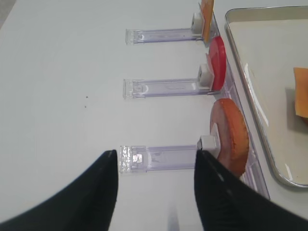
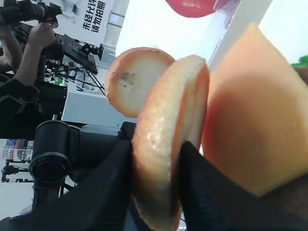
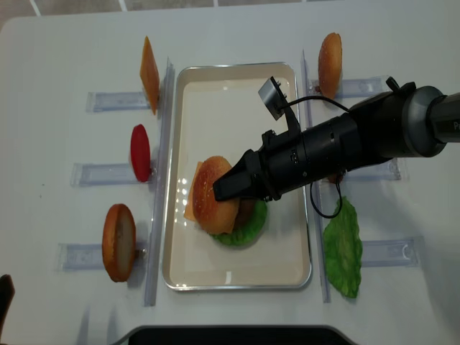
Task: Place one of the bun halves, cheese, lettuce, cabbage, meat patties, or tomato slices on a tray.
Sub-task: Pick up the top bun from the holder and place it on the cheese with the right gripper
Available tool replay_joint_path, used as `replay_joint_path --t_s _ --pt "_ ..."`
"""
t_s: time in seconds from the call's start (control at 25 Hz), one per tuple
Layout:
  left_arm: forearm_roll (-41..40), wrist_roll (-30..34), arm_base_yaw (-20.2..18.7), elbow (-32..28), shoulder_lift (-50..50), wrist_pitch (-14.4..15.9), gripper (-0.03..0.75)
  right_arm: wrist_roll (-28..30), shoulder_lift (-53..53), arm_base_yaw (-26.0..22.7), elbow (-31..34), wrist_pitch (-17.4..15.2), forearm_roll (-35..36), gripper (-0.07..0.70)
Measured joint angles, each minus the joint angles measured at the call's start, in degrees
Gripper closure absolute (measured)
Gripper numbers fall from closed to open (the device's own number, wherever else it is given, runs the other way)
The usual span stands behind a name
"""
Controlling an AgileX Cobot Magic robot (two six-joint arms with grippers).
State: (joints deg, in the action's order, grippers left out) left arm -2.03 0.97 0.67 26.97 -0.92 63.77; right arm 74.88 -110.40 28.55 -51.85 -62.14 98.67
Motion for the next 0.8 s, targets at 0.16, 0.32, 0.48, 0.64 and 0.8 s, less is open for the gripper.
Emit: replay_joint_path --t_s 0.16,0.32,0.48,0.64,0.8 --pt "0.0 0.0 0.0 0.0 0.0 0.0 0.325 0.0 0.0 0.0 0.0 0.1 0.0 0.393" --pt "0.0 0.0 0.0 0.0 0.0 0.0 0.325 0.0 0.0 0.0 0.0 0.3 0.0 0.375" --pt "0.0 0.0 0.0 0.0 0.0 0.0 0.325 0.1 0.0 0.0 0.0 0.8 -0.1 0.317" --pt "0.0 0.0 0.0 0.0 0.0 0.0 0.325 0.2 0.0 0.0 0.0 2.1 -0.1 0.255" --pt "0.0 0.0 0.0 0.0 0.0 0.0 0.325 0.6 0.0 0.0 0.0 3.0 -0.1 0.229"
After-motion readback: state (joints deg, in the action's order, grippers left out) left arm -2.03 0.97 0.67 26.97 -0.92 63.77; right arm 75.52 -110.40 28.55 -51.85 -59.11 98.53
